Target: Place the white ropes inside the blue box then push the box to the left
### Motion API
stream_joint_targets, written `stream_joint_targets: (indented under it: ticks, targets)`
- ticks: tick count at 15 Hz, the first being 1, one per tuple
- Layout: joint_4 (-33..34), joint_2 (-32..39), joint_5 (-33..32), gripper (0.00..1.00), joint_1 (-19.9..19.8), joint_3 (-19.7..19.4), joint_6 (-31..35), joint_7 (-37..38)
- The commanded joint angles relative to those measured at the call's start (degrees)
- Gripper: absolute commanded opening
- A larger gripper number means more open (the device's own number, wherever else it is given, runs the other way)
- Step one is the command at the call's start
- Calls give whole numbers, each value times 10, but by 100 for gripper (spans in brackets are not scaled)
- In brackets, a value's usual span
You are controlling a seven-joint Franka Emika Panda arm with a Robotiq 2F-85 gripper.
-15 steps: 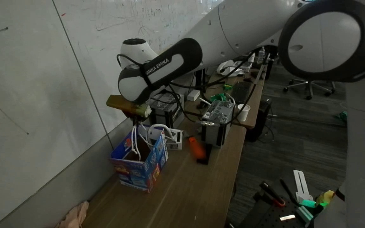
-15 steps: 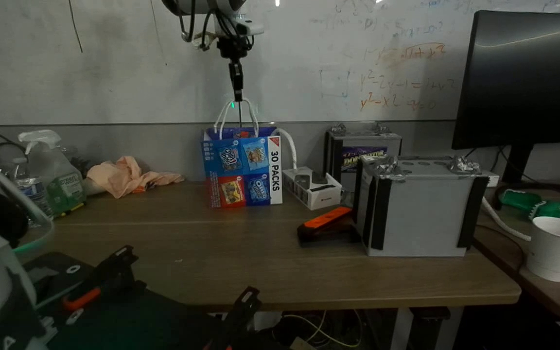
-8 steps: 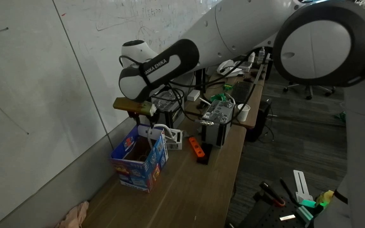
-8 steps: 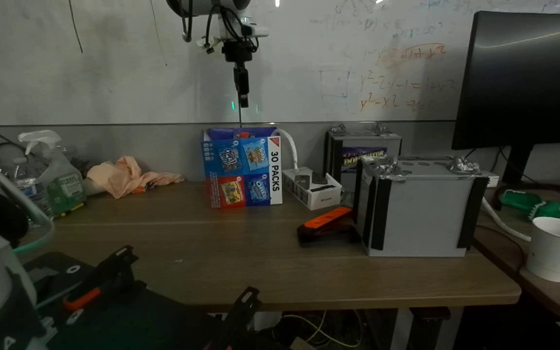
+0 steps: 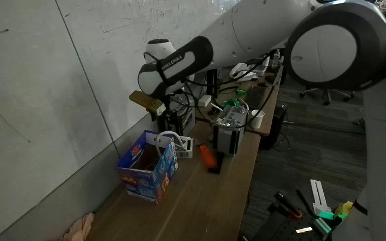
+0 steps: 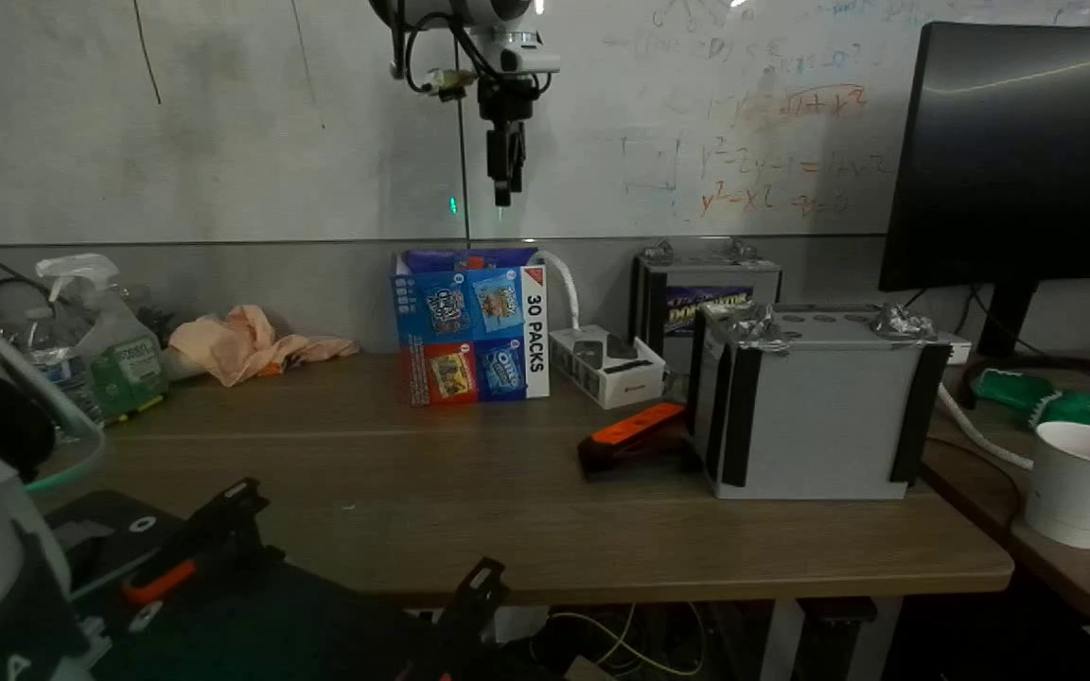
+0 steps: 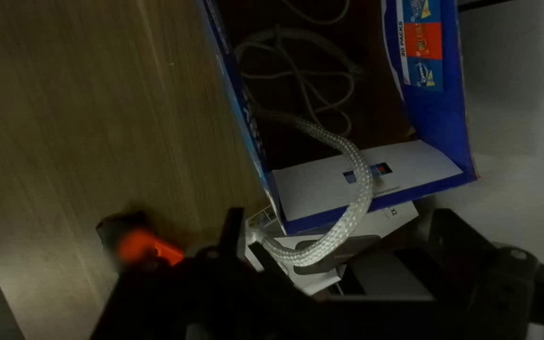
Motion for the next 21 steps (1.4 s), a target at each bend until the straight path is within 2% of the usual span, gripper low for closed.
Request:
stream_joint_targets:
  ticks: [1, 8, 17, 21]
  targets:
    - [5, 17, 62, 100, -14, -4, 23, 32]
    - [11, 66, 138, 100, -59, -9, 53, 23]
    - [29, 107, 189, 100, -99, -5, 55, 6]
    - [40, 126, 211, 100, -105, -3, 50, -4]
